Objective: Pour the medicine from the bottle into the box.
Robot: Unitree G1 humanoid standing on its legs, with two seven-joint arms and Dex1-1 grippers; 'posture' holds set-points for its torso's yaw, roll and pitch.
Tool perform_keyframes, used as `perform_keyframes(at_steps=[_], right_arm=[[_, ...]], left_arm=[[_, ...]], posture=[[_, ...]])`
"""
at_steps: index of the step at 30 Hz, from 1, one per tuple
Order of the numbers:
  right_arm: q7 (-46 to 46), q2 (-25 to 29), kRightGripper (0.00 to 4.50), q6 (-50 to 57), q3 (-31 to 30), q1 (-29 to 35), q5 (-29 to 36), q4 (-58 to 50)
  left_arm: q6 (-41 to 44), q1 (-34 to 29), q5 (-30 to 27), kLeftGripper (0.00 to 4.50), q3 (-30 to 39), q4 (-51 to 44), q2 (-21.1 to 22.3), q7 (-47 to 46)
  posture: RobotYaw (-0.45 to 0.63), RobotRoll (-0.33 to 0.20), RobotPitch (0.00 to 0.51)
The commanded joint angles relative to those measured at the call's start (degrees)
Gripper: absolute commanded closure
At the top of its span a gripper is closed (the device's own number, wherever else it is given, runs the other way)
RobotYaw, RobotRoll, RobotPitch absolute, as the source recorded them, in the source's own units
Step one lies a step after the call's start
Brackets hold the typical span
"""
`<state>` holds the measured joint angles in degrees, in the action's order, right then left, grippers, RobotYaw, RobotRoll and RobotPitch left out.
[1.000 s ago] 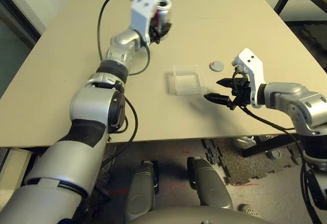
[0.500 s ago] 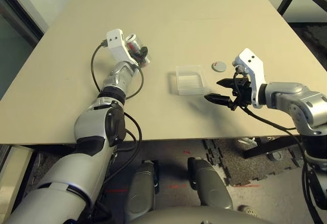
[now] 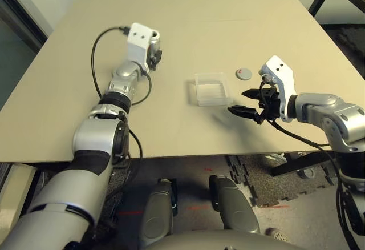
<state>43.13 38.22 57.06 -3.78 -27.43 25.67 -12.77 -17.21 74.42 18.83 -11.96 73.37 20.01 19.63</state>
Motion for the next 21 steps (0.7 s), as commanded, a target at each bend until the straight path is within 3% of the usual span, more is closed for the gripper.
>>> perform_keyframes(at_steps=[1,5,8,14,21], right_arm=[[-0.5,-1.1,0.0,-0.8,-0.9,0.5,-0.3,1.2],[-1.5,-3.2,0.0,-2.1,-1.0,0.2,-0.9,2.5],[-2.4,-4.5,0.0,-3.0,-0.6,-0.3,-1.5,3.4],[-3.6,-5.6,0.0,-3.2,0.4,-0.2,-1.5,3.6],[-3.6,-5.5,0.0,-3.4,0.7,0.0,-1.7,4.0]], left_arm=[[-11.0,7.9,21.6,2.07,-20.3,0.4,-1.5,-2.7],[-17.8,13.2,41.5,2.07,-41.2,1.1,-4.8,-10.5],[-21.1,14.8,49.5,2.07,-50.0,1.4,-6.9,-16.6],[-20.9,18.0,51.3,2.07,-51.9,3.4,-11.3,-20.0],[-22.4,17.8,49.3,2.07,-49.7,4.0,-11.9,-19.1]], posture=[[-0.17,0.0,0.119],[-0.19,0.0,0.11],[-0.22,0.0,0.115],[-0.24,0.0,0.121],[-0.23,0.0,0.121]])
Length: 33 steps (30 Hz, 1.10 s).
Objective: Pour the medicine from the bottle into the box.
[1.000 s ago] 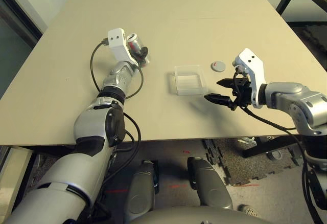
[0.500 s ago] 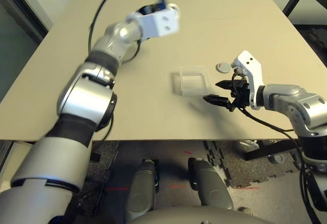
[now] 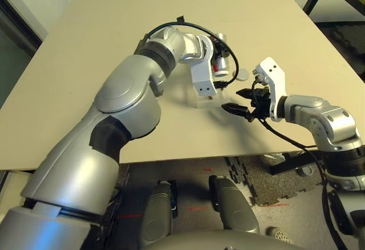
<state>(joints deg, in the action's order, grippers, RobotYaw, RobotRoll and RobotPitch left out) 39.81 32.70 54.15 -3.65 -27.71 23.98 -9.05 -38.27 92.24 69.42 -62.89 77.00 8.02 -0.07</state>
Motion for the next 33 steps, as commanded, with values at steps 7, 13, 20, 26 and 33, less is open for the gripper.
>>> perform_keyframes(at_steps=[7,13,20,26,33], right_arm=[[0.6,0.4,0.0,-0.2,0.2,-0.4,0.3,0.5],[1.6,1.2,0.0,0.1,0.2,-1.1,0.4,1.0],[-0.9,-1.2,0.0,-1.0,2.6,-2.8,0.2,3.8],[-7.1,-5.8,0.0,-6.5,7.5,-5.5,-1.2,10.1],[-15.2,-10.2,0.0,-15.7,12.8,-8.2,-3.6,16.7]], left_arm=[[0.4,-2.7,-17.2,2.07,17.1,1.4,2.2,15.3],[13.4,-8.5,-42.4,2.07,42.0,0.6,3.0,33.3],[29.1,-18.6,-63.5,2.07,65.7,-2.5,4.6,28.0],[28.5,-29.0,-70.4,2.07,73.6,-6.1,5.0,20.3],[28.0,-35.3,-73.5,2.07,76.1,-9.6,4.5,16.6]], posture=[[-0.2,0.0,0.122],[-0.18,0.0,0.124],[-0.15,0.0,0.135],[-0.11,0.0,0.142],[-0.1,0.0,0.15]])
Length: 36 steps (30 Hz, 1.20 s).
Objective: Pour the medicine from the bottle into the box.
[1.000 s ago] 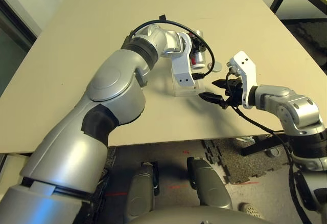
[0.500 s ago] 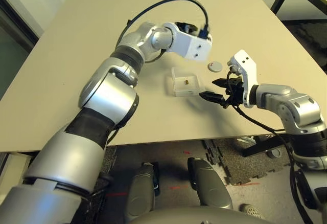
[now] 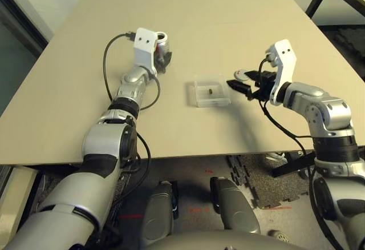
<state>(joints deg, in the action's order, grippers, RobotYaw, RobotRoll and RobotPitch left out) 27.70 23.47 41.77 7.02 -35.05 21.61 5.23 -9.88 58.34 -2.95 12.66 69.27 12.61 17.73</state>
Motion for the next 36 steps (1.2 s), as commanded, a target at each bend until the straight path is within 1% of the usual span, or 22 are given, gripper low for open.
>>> perform_keyframes(at_steps=[1,5,9,12,21,33,35,36], right_arm=[[-4.3,-1.4,0.0,-4.5,2.8,-1.1,-1.5,3.2],[-11.8,-3.9,0.0,-10.4,6.4,-2.0,-3.1,6.6],[-19.6,-4.2,0.0,-15.8,7.9,-1.7,-7.1,9.6],[-24.5,-5.1,0.0,-19.4,9.8,-0.5,-8.6,11.4],[-26.4,-5.4,0.0,-28.2,10.9,1.1,-9.8,18.0],[-26.2,-5.4,0.0,-30.7,10.8,0.6,-9.2,21.1],[-26.1,-5.4,0.0,-30.6,10.8,0.6,-9.2,21.0],[-26.1,-5.4,0.0,-30.5,10.8,0.7,-9.2,21.0]], left_arm=[[-0.1,-1.8,-1.3,2.07,0.6,-2.1,-0.1,-1.4],[0.0,-3.3,-1.1,2.07,0.0,-2.5,0.4,-1.8],[-0.2,-4.0,-0.2,2.07,-0.9,-2.2,0.9,-2.8],[0.2,-4.3,0.0,2.07,-1.3,-1.9,1.1,-3.8],[0.3,-5.4,-0.4,2.07,-1.5,-1.4,1.1,-3.7],[1.1,-6.6,-0.4,2.07,-2.0,-1.6,1.0,-3.7],[0.8,-6.7,-0.3,1.34,-2.1,-1.7,1.0,-3.9],[0.7,-6.8,-0.2,1.06,-2.2,-1.7,1.0,-4.0]], posture=[[-0.1,0.0,0.15],[-0.11,0.0,0.152],[-0.12,0.0,0.152],[-0.12,0.0,0.15],[-0.13,0.0,0.145],[-0.13,0.0,0.14],[-0.12,0.0,0.14],[-0.12,0.0,0.142]])
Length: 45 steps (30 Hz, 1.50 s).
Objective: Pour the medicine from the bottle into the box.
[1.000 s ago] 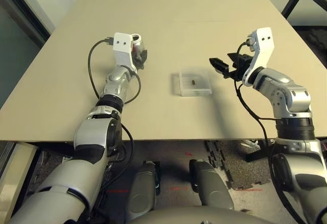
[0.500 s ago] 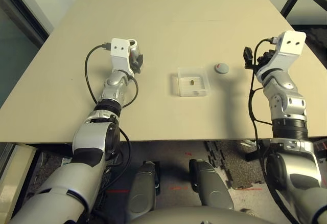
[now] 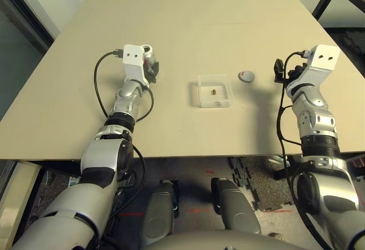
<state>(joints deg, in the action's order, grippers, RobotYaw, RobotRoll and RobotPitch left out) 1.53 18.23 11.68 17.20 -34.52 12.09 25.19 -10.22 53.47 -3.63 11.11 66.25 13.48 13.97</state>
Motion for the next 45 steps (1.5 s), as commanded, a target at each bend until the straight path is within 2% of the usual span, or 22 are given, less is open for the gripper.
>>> perform_keyframes(at_steps=[1,3,15,20,24,33,39,42,45], right_arm=[[0.1,-0.1,0.0,-0.4,0.6,0.2,0.3,0.9],[0.2,-0.1,0.0,-0.3,0.7,0.2,0.3,1.0],[0.6,0.4,0.0,0.3,0.8,0.6,0.5,0.3],[0.9,0.6,0.0,0.7,0.7,0.8,0.7,-0.2],[1.2,0.9,0.0,1.2,0.9,1.3,1.0,-1.2],[1.7,1.5,0.0,3.5,1.3,3.1,1.6,-5.3],[2.0,1.8,0.0,6.5,2.2,7.1,2.4,-12.3],[1.8,2.1,0.0,7.1,3.0,8.4,2.4,-13.7],[1.5,2.9,0.0,6.5,3.8,8.5,2.1,-12.7]], left_arm=[[1.0,-1.9,0.5,0.66,-0.6,1.2,0.1,-0.2],[0.9,-2.0,0.5,0.03,-0.8,1.1,0.1,-0.2],[0.1,-2.6,0.1,0.03,-1.3,-0.5,-0.4,0.3],[0.7,-5.4,-0.2,0.03,-1.8,-5.8,-0.7,1.1],[5.0,-11.9,-1.7,0.03,-1.6,-18.0,-1.4,1.1],[20.8,-29.5,-4.1,0.03,-1.7,-53.1,-2.2,-0.7],[27.4,-36.0,-7.7,0.03,2.0,-68.4,-1.7,-3.0],[23.0,-34.0,-10.3,0.03,5.4,-66.1,0.7,-0.4],[13.6,-28.3,-11.5,0.03,8.6,-53.9,6.0,4.4]], posture=[[-0.12,0.0,0.143],[-0.12,0.0,0.144],[-0.12,0.0,0.154],[-0.12,0.0,0.161],[-0.11,0.0,0.164],[-0.08,0.0,0.175],[-0.05,0.0,0.184],[-0.05,0.0,0.189],[-0.05,0.0,0.195]])
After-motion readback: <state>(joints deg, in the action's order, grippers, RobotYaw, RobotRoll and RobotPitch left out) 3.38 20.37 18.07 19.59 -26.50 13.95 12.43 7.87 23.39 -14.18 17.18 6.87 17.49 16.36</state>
